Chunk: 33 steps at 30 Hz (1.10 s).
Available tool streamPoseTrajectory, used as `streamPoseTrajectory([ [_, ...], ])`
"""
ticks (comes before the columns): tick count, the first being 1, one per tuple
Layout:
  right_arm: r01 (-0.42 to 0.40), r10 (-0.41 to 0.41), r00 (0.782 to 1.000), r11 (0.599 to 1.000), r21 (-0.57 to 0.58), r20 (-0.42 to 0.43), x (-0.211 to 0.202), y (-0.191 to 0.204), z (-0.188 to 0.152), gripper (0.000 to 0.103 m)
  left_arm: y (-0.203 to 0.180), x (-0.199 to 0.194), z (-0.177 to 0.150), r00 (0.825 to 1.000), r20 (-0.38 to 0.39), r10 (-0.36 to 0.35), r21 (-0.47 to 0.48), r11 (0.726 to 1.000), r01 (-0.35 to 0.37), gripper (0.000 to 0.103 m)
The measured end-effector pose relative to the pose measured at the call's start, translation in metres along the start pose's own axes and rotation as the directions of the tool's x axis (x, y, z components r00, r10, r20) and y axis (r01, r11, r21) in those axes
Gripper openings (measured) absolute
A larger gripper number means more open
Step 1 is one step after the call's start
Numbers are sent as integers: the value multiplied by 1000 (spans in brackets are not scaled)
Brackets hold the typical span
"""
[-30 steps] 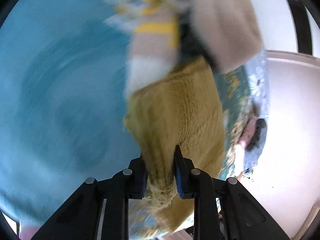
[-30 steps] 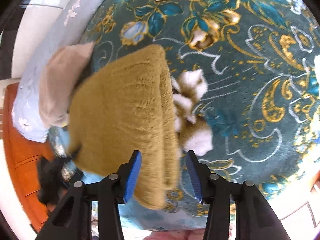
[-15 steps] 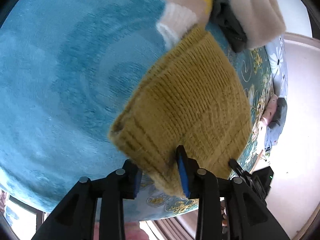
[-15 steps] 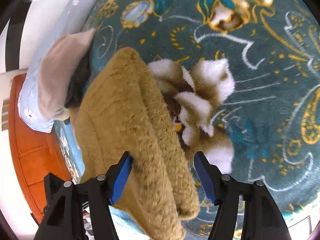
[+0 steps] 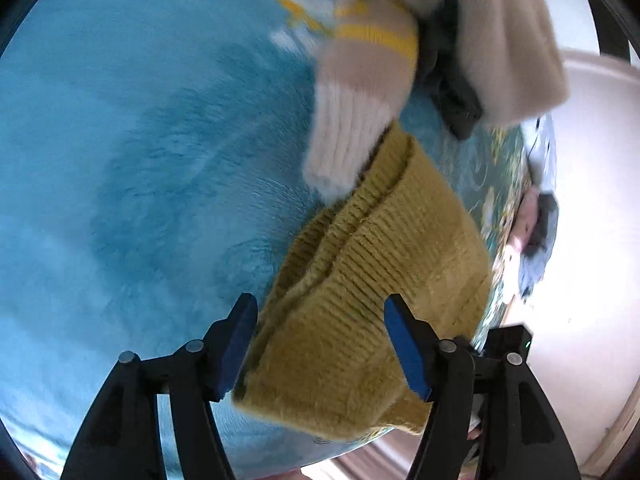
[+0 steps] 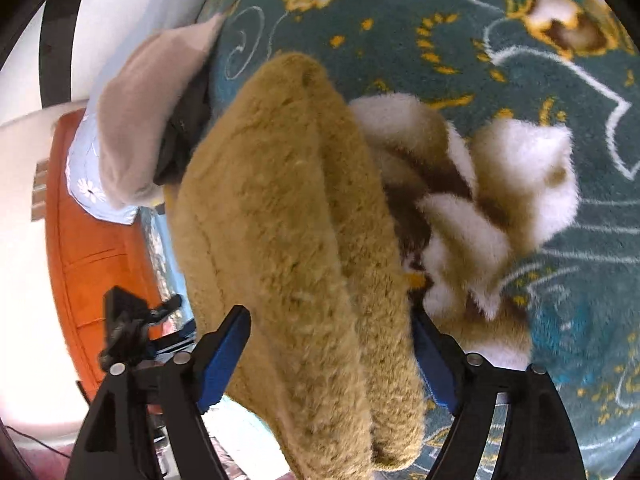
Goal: Fold clothes
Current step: 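Grasp the folded sweater with both grippers and lift it off the blanket, then carry the folded sweater with both grippers toward the pink and grey clothes stack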
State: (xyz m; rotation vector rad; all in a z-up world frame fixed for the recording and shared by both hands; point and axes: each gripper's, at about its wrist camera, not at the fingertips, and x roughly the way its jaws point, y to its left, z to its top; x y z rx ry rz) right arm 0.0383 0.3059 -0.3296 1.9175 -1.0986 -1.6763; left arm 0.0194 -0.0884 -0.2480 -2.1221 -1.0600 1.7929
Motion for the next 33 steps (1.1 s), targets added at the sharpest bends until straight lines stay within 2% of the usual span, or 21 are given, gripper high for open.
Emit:
streamPoseTrajectory([
  [3,-44,43,999,998,54,25,-3,-8,-1,81,-4,13,2,999,-30,-27,8,1000,27,71],
  [5,-32,30,999,998,49,39,-3,-8,-8,79,-8,18,0,999,-37,-20,14,1000,21,72],
  [7,-8,7,1000,999,38,29,-1,-4,-11,66,-8,21,-1,999,-34,-19,1,1000,19,72],
  [10,16,-17,1000,999,42,21,0,1,-15,53,-9,21,-4,999,-29,-20,-18,1000,20,72],
  [11,26,-27,999,999,46,22,0,3,-15,51,-11,22,-6,1000,-29,-9,-4,1000,9,72],
  [13,50,-51,998,997,52,23,-1,8,-15,39,-18,23,-10,999,-28,18,32,999,-17,72],
  [15,68,-69,997,997,46,35,-4,18,-15,33,-25,24,-15,999,-28,18,63,998,-16,51],
  [18,101,-102,993,994,29,66,-6,38,-15,31,-39,23,-26,1000,-17,16,116,993,-14,39],
  [21,138,-140,985,990,31,101,-23,37,-8,30,-47,25,-39,999,-32,-42,133,990,45,36],
  [23,165,-168,980,986,38,110,-29,37,0,30,-47,25,-30,998,-39,-56,133,989,61,35],
  [28,231,-231,968,973,17,93,-19,57,7,30,-25,15,-25,997,2,-75,113,991,74,32],
  [31,240,-239,965,971,5,104,-21,76,2,29,-29,-4,-32,997,19,-70,152,986,66,25],
  [33,242,-239,964,970,-11,114,-28,94,-2,29,-34,-19,-38,997,26,-66,180,982,61,17],
])
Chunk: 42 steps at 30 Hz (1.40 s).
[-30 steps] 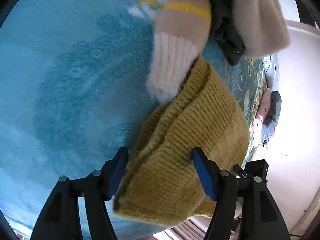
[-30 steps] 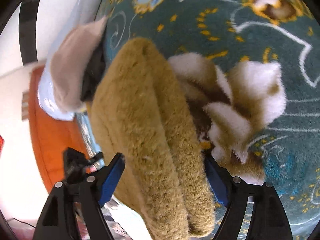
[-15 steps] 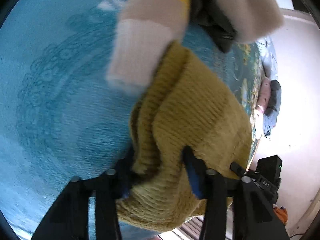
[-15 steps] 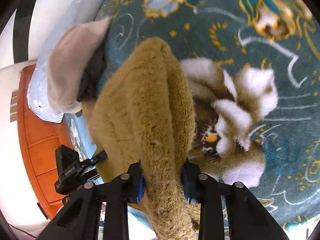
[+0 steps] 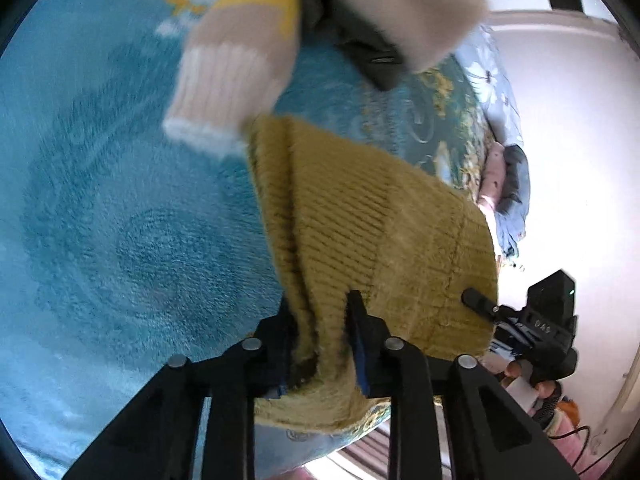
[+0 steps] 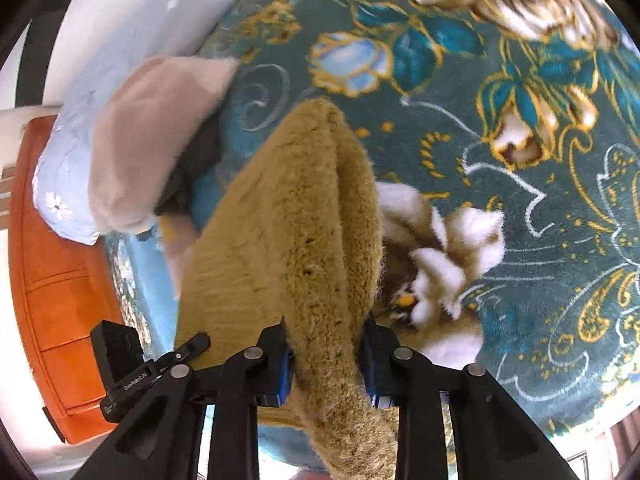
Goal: Fold clothes
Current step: 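Carry the folded sweater with both grippers toward the pink and grey clothes stack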
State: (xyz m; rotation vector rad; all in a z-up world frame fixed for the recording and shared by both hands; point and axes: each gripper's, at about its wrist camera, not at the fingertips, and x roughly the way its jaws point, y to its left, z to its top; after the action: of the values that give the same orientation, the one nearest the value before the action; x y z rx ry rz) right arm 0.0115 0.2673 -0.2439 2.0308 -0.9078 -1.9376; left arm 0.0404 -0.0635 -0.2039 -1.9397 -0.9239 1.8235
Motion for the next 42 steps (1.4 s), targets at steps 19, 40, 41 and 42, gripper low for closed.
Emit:
streamPoseTrajectory([
  [19,-56,88,977,984,-166,194,-177,90,-40,29,-106,-104,-6,982,173,-78,194,980,44,17],
  [40,-205,292,952,836,-509,95,-310,33,24,29,-264,-67,-93,894,448,-10,67,998,-22,17],
  [41,-208,294,951,836,-507,95,-314,28,25,29,-270,-65,-94,895,447,-8,72,997,-27,17],
  [42,-210,296,951,837,-505,95,-317,23,26,29,-277,-62,-93,895,445,-6,80,996,-34,17],
])
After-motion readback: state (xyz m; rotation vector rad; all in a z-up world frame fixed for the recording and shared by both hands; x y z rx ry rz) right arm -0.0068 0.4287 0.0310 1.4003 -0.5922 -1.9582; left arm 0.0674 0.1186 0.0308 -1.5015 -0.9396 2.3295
